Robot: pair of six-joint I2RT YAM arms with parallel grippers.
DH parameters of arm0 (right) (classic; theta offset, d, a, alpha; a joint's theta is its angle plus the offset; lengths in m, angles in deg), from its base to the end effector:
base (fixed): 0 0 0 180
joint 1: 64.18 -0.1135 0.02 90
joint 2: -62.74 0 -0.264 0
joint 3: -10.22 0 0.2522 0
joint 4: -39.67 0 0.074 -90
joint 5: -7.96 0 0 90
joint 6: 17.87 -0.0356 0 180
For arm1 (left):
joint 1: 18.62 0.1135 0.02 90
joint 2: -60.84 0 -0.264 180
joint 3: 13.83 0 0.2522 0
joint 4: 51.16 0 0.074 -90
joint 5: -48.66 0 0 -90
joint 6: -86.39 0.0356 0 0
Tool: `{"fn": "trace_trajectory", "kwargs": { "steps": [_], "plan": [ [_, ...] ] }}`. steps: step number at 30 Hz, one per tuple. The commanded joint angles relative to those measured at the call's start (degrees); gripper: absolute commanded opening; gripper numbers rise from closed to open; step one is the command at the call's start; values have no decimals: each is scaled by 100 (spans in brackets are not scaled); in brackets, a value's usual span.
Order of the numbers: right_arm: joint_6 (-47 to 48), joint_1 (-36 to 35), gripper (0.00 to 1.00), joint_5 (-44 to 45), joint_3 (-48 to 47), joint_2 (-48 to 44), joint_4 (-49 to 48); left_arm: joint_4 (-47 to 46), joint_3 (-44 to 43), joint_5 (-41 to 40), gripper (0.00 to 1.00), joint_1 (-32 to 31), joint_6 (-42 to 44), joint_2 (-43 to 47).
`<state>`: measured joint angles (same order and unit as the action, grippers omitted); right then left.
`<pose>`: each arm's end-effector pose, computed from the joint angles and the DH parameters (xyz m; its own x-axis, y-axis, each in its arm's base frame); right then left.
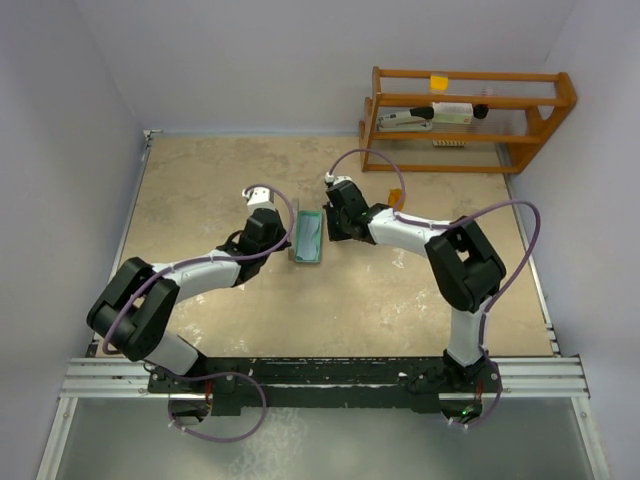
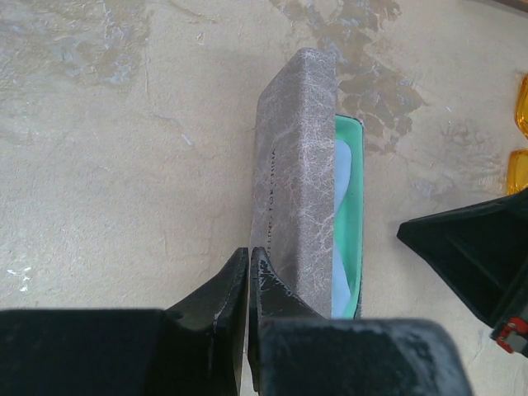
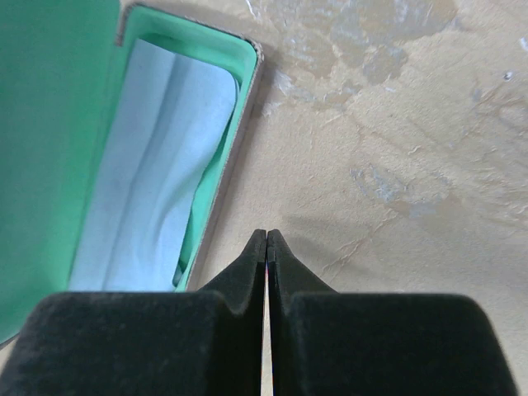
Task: Organize the sunglasses
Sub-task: Adjust the sunglasses case at the center of the board, then pick up the sunglasses from the center of the board.
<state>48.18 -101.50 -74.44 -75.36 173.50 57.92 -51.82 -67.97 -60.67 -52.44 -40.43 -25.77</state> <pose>0.3378 0.2516 0.1779 -0.7126 -0.0373 -0.7006 -0.2575 0.9428 0.2117 0.2629 -0.1620 0.1849 -0.5253 -0.3288 -0.7848 -0.0291 0.9287 -0.3696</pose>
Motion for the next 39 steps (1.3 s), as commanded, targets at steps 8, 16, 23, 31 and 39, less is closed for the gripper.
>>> {"fn": "trace_trajectory", "kwargs": {
  "steps": [8, 16, 23, 31, 39],
  "plan": [
    [110, -110, 0, 69, 112, -650, 99, -122, 17, -87, 0, -19, 7, 195],
    [-98, 3, 0, -83, 494, -918, 87, -136, 139, -107, 0, -16, -19, 309],
    [-125, 282, 1, 190, 794, -1491, 116, -224, 221, -66, 0, -19, -38, 309],
    [-188, 965, 7, 133, 1064, -1866, 146, -245, 240, -18, 0, -15, -58, 316],
    [-281, 1641, 15, 15, 1343, -1933, -87, -255, 293, 8, 0, -19, -96, 353]
  ]
}}
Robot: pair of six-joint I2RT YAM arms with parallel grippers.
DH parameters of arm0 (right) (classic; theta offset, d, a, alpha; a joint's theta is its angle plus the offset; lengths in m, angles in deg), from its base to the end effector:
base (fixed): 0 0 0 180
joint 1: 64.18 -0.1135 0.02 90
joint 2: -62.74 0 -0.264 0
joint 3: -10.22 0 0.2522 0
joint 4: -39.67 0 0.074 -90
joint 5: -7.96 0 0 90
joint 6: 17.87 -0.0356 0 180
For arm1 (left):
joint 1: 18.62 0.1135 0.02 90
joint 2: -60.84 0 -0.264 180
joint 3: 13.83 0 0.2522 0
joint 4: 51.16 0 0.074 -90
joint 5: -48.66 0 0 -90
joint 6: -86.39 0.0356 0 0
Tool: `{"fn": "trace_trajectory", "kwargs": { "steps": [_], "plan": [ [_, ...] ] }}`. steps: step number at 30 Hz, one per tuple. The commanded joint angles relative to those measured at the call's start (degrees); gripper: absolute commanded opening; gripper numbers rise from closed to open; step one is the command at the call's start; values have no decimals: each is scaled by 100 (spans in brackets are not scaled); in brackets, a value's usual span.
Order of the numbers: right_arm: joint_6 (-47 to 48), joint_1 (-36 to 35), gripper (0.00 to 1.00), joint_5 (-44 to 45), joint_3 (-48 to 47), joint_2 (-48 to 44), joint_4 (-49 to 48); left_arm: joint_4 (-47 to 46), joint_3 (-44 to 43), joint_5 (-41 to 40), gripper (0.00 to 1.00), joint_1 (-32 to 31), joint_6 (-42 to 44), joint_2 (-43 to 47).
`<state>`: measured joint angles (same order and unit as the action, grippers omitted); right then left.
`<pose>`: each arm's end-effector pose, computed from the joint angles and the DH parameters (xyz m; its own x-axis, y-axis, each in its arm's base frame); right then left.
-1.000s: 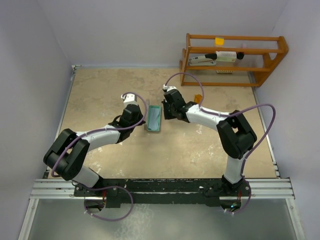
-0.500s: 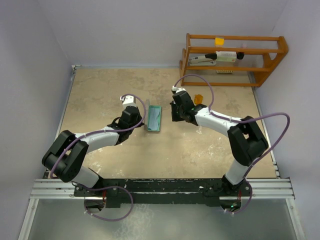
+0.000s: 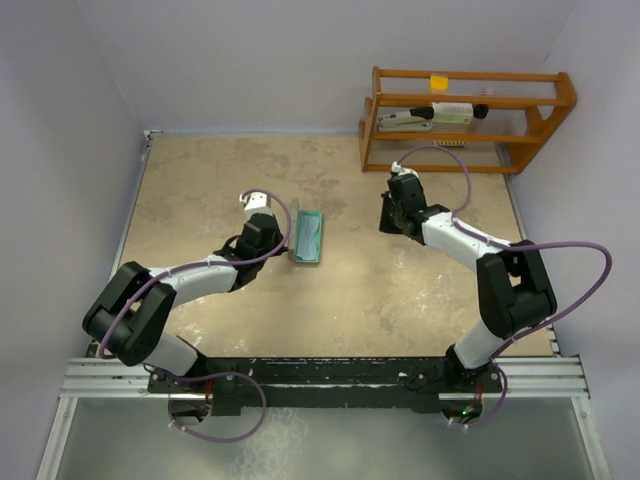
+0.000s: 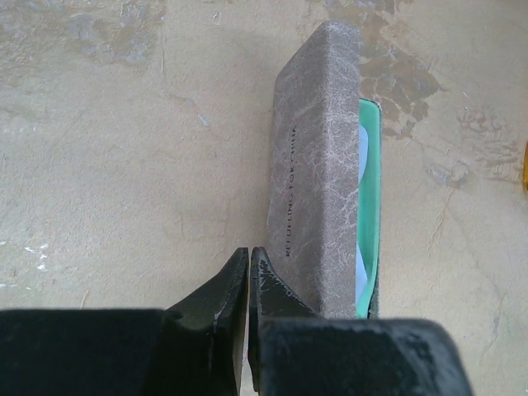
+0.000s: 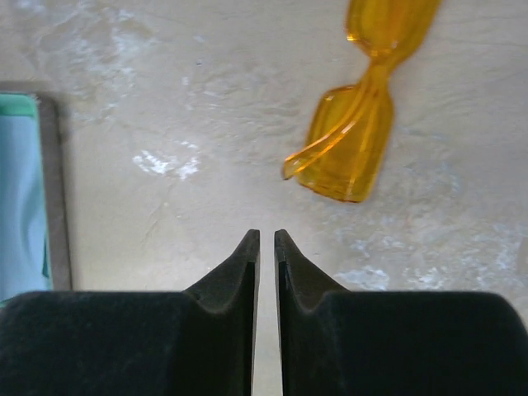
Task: Organize the sunglasses
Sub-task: Pick up the sunglasses from the center of the board.
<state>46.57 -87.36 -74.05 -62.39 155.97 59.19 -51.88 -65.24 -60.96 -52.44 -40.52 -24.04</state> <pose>0.3278 0.1350 0.2178 -0.6607 0.1819 -0.7283 -0.0078 0.9685 0.2490 0.2536 -0.1555 0.1792 -0.5333 -0.3236 -0.7816 -0.0383 0.9322 -0.3599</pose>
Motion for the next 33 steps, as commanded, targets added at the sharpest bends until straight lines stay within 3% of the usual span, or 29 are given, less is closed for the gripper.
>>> {"fn": "trace_trajectory", "kwargs": {
  "steps": [1, 5, 11, 16, 33],
  "plan": [
    [-149, 309, 15, -80, 75, -182, -253, -248, 16, 37, 0, -19, -89, 175],
    [-220, 591, 17, -236, 123, -157, -404, -215, -5, 43, 0, -18, -90, 170],
    [-312, 942, 35, -410, 26, 1, -497, -162, -58, 46, 5, -17, -55, 165],
    [-363, 1143, 42, -596, -165, 297, -551, -126, -94, 46, 10, -15, -38, 156],
    [-362, 1296, 42, -731, -773, 997, -582, -72, -129, 105, 11, -19, -18, 109]
  ]
}}
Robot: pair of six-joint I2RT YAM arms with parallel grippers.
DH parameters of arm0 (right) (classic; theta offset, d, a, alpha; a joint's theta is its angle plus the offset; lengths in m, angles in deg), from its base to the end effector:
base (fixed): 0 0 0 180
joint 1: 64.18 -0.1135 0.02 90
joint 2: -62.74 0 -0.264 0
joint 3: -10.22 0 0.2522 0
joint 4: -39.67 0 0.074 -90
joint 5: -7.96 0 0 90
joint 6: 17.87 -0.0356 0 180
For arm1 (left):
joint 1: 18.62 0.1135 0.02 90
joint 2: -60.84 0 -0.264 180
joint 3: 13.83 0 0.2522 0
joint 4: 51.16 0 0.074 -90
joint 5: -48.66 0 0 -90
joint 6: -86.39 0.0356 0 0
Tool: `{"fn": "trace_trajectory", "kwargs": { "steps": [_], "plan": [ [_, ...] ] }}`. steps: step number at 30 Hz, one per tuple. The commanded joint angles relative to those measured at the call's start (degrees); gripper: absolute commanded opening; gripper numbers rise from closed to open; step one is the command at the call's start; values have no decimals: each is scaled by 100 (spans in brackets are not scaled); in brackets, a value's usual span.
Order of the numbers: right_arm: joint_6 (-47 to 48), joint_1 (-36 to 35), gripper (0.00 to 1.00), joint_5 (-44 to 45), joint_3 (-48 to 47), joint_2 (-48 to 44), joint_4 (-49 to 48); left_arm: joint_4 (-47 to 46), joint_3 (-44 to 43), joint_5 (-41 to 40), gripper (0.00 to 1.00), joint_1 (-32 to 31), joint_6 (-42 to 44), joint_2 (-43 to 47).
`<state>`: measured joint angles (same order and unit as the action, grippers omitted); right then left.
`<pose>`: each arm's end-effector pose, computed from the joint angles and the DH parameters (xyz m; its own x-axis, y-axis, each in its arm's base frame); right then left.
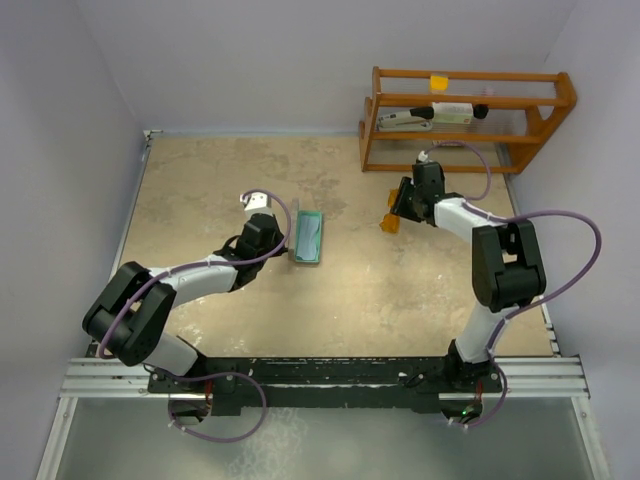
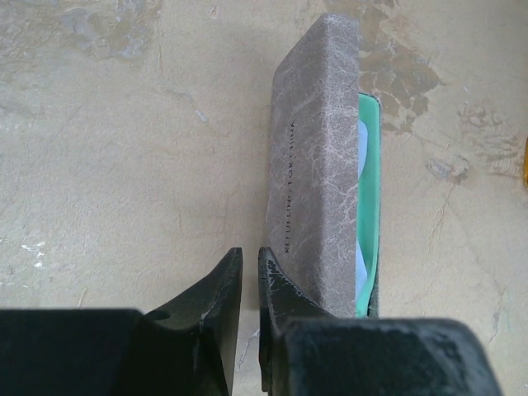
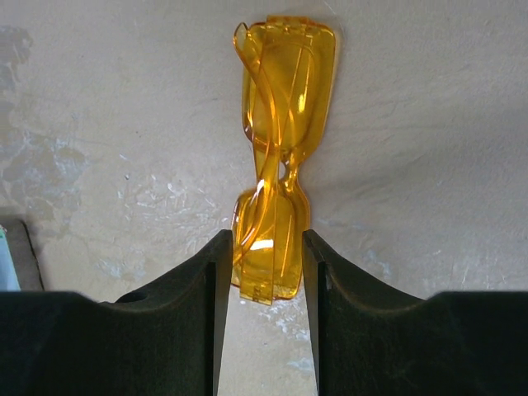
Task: Organize the sunglasses
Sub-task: Pick up the sunglasses from the center of the board.
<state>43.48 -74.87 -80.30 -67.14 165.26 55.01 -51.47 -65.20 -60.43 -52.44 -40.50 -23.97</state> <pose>0.3823 0.0711 0.1928 -0.6381 0.3673 -0.6768 0.1632 0.9235 0.3473 0.2530 -0.1555 0.1786 -0.5423 -0.3195 -0.7771 -0.0339 0.9324 -0.3597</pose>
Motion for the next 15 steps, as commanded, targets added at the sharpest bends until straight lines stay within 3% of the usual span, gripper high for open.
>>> {"fn": "trace_trajectory", "kwargs": {
  "steps": [1, 15],
  "plan": [
    [-54, 50, 42, -118, -335, 108, -160, -114, -133, 54, 10, -17, -18, 105],
    [-54, 59, 40, -173, -558, 500, -175, -96, -136, 72, 10, -19, -26, 105]
  ]
}}
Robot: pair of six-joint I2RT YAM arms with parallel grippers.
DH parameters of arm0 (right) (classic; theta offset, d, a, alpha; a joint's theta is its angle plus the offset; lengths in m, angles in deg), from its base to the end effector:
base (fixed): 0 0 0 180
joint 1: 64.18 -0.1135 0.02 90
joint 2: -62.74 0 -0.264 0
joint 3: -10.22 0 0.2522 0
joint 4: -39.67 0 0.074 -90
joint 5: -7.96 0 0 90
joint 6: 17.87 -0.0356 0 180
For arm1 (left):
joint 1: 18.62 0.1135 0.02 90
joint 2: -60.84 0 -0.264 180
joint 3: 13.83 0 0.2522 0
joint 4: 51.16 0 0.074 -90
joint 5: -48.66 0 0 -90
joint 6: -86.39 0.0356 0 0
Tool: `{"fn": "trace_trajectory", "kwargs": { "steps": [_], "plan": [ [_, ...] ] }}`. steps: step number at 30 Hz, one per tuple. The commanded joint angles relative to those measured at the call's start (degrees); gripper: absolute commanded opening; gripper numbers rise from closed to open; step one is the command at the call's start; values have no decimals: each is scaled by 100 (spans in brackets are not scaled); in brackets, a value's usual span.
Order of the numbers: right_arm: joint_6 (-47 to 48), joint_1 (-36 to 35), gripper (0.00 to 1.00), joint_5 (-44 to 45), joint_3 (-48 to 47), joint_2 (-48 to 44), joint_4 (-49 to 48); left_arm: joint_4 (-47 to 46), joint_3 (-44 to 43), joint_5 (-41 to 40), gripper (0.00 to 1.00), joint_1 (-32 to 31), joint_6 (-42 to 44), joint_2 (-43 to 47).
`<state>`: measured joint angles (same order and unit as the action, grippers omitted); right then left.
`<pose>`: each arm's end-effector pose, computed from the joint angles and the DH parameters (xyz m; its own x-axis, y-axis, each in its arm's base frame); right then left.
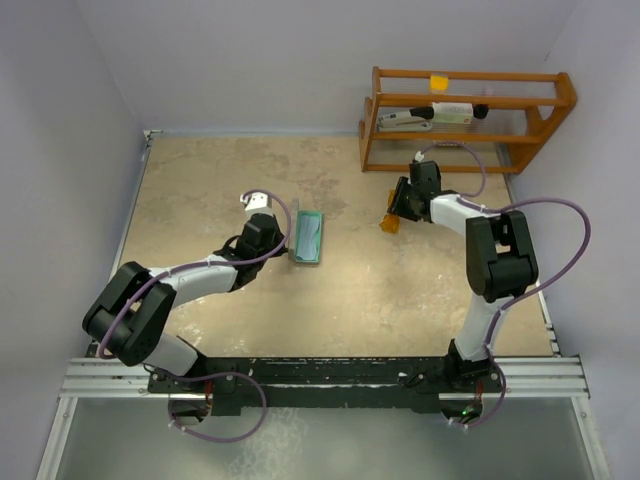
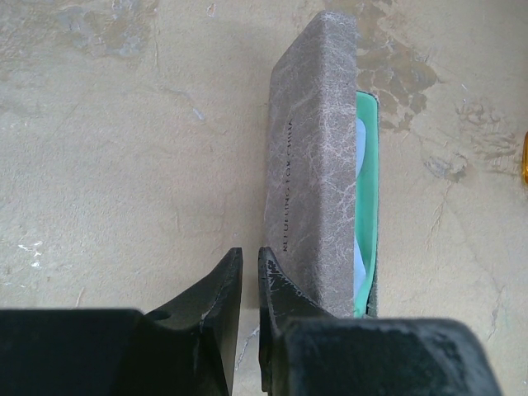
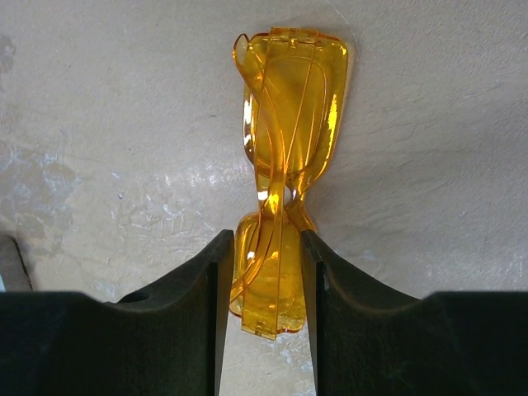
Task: Organize the sunglasses
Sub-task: Pick up the sunglasses from the center of the board.
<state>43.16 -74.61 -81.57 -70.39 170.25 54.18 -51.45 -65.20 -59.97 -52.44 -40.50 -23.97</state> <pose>0.3999 0.0733 0.1787 -0.6539 0.3721 -0.6588 0.1620 0.9194 0.3585 0.2529 -0.1557 0.1785 -0.5466 -0.3185 -0.7745 -0.0286 0.9314 -0.3629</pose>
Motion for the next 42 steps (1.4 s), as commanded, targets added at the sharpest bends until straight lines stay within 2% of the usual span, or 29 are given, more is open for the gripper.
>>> {"fn": "trace_trajectory", "kwargs": {
  "steps": [1, 3, 6, 15, 19, 21, 36, 42],
  "plan": [
    [-21, 33, 40, -47, -232, 11, -99, -99, -134, 26, 10, -19, -25, 106],
    [-19, 33, 38, -39, -232, 47, -110, -91, -133, 33, 10, -18, -25, 106],
    [-28, 33, 30, -76, -228, 90, -132, -82, -133, 27, 10, -19, -22, 108],
    [-31, 33, 25, -131, -214, 200, -172, -107, -122, 44, 10, -19, -40, 90],
    [-37, 33, 10, -148, -217, 218, -171, -92, -133, 52, 10, -19, -38, 99],
    [-46, 33, 0, -154, -202, 195, -172, -92, -129, 44, 10, -16, -38, 92],
    [-95, 3, 0, -216, 223, -611, -251, -173, -131, 79, 10, -19, -64, 53],
    [-130, -285, 0, -262, 460, -1105, -186, -261, -133, 105, 10, -19, -115, -28]
  ]
}}
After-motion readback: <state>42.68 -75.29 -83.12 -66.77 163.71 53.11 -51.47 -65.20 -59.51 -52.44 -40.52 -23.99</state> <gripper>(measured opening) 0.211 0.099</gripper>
